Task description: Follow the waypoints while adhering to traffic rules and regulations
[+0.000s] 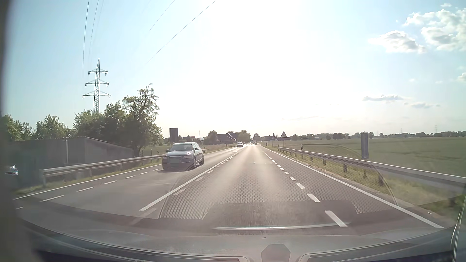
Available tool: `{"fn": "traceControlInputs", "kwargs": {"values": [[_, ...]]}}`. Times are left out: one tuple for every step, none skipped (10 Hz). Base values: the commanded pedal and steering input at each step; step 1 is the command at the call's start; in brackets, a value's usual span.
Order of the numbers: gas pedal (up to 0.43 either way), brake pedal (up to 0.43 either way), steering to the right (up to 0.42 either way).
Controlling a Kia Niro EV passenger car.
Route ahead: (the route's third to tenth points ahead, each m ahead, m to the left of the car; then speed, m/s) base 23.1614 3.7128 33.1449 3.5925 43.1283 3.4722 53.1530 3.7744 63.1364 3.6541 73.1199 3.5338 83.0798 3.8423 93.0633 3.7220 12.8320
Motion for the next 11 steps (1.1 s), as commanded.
{"fn": "traceControlInputs", "kwargs": {"values": [[0.209,0.006,0.000],[0.197,0.006,0.000],[0.197,0.006,0.000],[0.197,0.006,0.000],[0.197,0.006,0.000],[0.197,0.006,0.001],[0.197,0.006,0.001],[0.197,0.006,0.001],[0.197,0.006,0.001],[0.197,0.006,0.001],[0.197,0.006,0.001]]}}
